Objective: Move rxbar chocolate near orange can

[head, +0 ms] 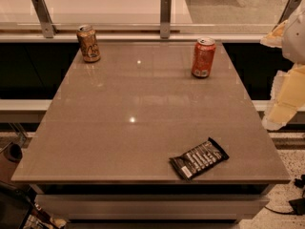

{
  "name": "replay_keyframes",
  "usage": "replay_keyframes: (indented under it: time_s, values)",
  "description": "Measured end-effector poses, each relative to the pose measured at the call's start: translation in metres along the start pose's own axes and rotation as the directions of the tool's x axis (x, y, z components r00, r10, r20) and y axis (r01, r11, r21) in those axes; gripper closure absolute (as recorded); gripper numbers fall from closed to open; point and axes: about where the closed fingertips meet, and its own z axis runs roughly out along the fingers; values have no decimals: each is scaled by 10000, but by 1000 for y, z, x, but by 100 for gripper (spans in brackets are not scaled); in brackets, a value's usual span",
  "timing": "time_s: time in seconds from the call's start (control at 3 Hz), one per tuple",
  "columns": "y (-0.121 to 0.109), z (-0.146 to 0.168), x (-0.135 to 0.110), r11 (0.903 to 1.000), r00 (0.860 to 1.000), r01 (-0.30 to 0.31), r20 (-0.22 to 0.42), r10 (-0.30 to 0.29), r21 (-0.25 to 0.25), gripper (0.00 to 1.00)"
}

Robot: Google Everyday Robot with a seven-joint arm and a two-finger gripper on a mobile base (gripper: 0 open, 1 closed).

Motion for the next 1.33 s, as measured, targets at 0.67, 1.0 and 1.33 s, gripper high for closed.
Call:
replay_keyframes:
  time_s: [0.67, 1.0, 1.33]
  values:
    - [-1, 8, 0, 9999, 9983, 15, 590, -6, -148, 0]
    - [1, 27, -2, 9987, 9892, 438, 1408, -396, -267, 0]
    - [6, 53, -9, 9918, 9660, 1244, 2319, -1140, -307, 0]
